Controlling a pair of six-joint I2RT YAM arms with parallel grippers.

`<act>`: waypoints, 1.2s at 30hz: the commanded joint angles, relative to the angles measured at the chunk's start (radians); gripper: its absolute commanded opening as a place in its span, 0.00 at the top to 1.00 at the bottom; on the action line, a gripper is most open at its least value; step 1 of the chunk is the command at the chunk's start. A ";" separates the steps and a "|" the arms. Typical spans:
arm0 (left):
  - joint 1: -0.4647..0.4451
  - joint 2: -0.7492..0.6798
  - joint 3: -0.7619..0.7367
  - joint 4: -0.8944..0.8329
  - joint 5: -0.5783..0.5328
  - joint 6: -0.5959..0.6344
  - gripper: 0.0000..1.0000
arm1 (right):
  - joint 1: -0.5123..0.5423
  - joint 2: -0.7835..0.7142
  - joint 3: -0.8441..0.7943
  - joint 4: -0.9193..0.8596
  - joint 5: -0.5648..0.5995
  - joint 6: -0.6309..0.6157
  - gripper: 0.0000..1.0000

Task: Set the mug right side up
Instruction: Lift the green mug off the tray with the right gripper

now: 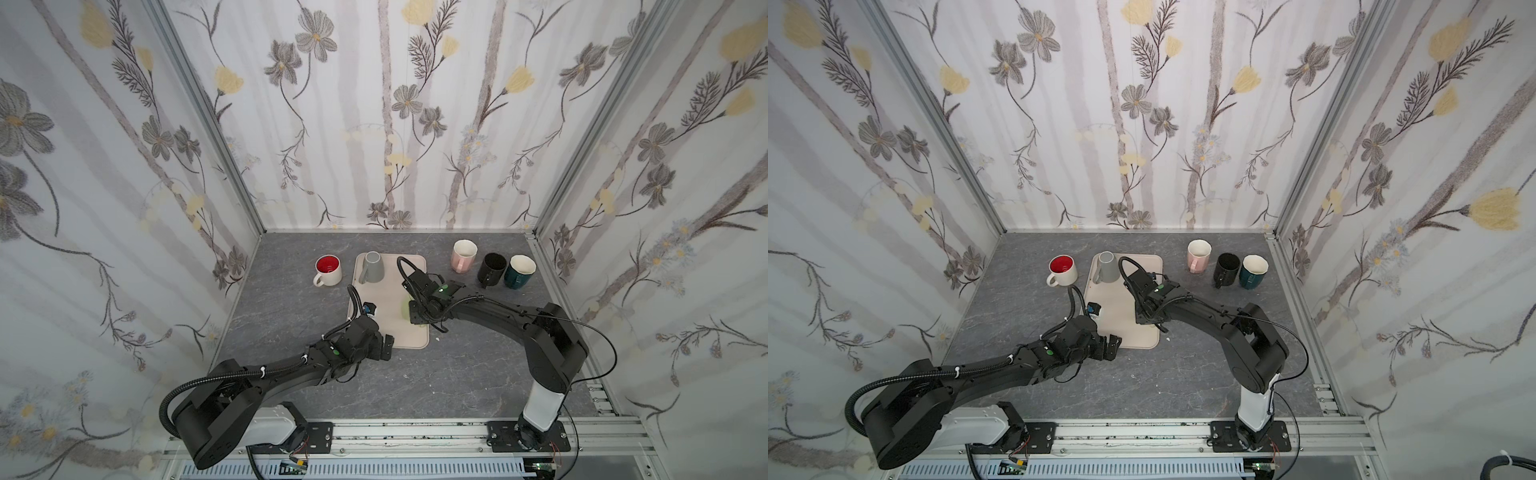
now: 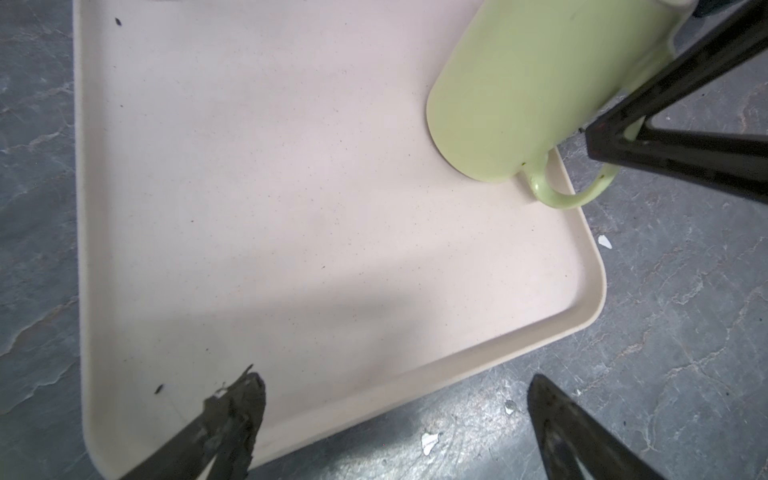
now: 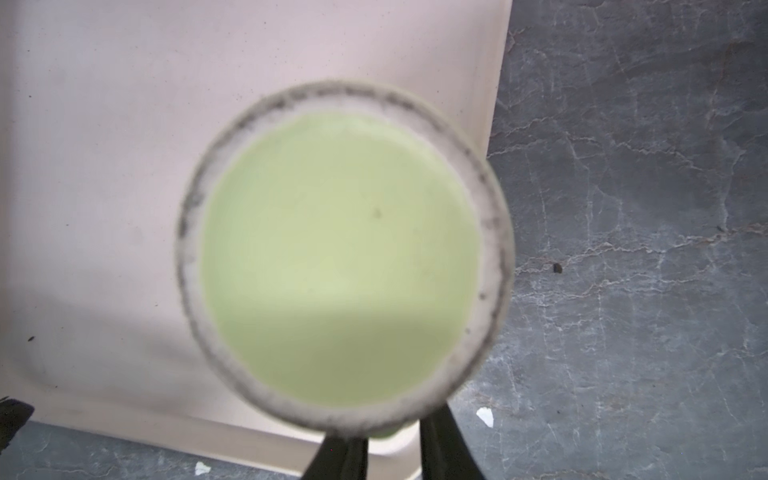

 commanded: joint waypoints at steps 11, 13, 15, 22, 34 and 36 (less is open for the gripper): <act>0.001 0.007 0.006 0.014 -0.011 0.011 0.00 | -0.003 0.021 0.031 -0.054 0.048 -0.032 0.89; 0.000 0.008 0.006 0.013 -0.011 0.011 0.00 | -0.004 0.023 0.036 -0.064 0.059 -0.036 0.90; 0.001 0.008 0.006 0.011 -0.011 0.013 0.00 | -0.005 0.021 0.036 -0.072 0.075 -0.037 0.94; 0.000 0.007 0.006 0.014 -0.012 0.014 0.00 | -0.008 -0.048 -0.011 -0.026 0.082 -0.051 1.00; 0.003 0.008 0.003 0.022 0.000 0.008 0.00 | -0.008 -0.207 -0.185 0.214 -0.053 0.019 1.00; 0.001 0.006 0.001 0.021 -0.004 0.009 0.00 | -0.004 -0.216 -0.196 0.234 -0.061 0.030 1.00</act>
